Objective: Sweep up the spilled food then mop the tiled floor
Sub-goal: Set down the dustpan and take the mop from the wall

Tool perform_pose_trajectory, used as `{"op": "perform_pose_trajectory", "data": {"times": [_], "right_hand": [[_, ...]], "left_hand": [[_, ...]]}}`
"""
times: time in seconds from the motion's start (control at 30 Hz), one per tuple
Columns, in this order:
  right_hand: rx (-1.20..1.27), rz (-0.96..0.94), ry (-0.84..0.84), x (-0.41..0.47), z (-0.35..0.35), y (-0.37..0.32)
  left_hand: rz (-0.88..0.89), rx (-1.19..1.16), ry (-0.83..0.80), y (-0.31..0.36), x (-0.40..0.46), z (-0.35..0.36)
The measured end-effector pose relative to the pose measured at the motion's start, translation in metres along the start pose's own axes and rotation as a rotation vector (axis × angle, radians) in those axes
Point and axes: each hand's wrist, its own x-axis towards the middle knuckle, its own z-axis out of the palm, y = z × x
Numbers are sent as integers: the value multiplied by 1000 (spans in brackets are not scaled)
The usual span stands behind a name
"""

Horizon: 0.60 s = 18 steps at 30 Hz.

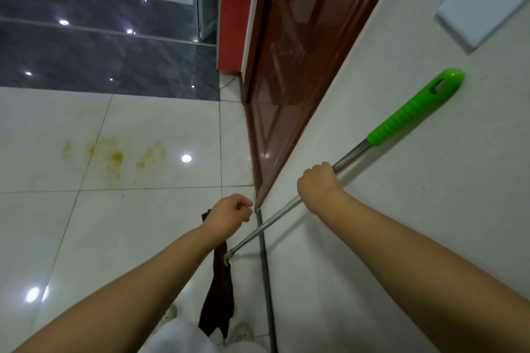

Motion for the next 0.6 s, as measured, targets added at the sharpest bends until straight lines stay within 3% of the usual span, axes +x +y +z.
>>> {"op": "perform_pose_trajectory", "data": {"times": [0.2,0.6], "right_hand": [[-93,-111,41,0,0,5],[-203,-216,189,-31,-72,-36]], "left_hand": [[-96,-182,86,-10,-28,31],[-189,-373,273,-52,-87,-29]]}}
